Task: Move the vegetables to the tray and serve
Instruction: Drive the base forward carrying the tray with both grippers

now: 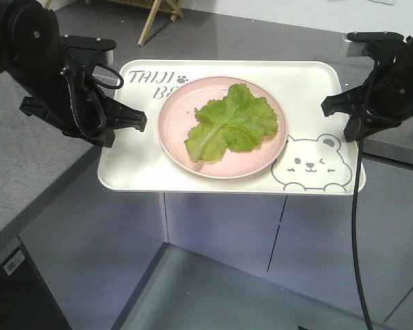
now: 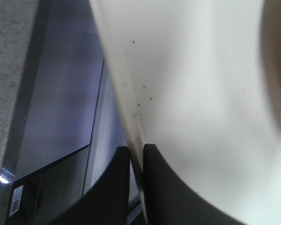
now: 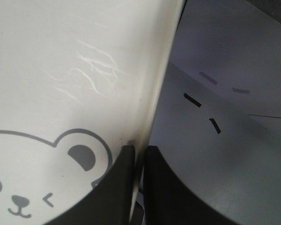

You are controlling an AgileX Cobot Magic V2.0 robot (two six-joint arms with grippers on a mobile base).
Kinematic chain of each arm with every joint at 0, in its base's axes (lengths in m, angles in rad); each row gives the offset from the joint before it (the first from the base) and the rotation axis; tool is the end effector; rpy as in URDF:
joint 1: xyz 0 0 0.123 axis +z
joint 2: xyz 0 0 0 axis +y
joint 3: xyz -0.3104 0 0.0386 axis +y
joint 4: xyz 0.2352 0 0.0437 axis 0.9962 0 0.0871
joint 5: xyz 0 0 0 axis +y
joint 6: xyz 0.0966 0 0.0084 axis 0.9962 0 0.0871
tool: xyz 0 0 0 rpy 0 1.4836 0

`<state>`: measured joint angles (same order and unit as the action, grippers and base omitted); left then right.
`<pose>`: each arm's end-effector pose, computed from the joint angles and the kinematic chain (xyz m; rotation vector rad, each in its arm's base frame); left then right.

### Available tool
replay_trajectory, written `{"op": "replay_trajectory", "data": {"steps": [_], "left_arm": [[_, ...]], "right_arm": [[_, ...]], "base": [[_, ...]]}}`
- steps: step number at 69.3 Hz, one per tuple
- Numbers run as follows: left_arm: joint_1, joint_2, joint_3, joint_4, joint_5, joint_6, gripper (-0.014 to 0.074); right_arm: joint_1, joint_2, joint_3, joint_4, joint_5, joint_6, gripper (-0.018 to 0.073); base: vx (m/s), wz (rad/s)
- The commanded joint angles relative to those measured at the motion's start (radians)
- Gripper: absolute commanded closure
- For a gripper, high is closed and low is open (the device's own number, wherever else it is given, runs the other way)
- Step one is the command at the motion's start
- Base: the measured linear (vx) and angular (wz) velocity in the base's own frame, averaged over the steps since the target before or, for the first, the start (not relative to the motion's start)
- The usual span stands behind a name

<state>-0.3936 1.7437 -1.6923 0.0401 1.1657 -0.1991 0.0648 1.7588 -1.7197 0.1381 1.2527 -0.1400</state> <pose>0.3430 -0.1386 0.3660 0.2729 2.6919 -0.1248 0.3657 0.0364 0.3655 -0.2567 2.7540 0.1734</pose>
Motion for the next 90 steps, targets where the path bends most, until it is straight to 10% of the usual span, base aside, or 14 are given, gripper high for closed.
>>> {"op": "replay_trajectory", "data": {"steps": [1,90], "left_arm": [[-0.008,-0.055,-0.03,-0.021,-0.071,0.023,0.0602],[-0.008,-0.055,-0.03,-0.021,-0.071,0.023,0.0602]], "right_arm": [[0.002,-0.054,-0.029,0.032,0.025,-0.041,0.0565],[0.002,-0.054,-0.029,0.032,0.025,-0.041,0.0565]], "base": [[-0.03,-0.22],[-0.03,-0.23]]}}
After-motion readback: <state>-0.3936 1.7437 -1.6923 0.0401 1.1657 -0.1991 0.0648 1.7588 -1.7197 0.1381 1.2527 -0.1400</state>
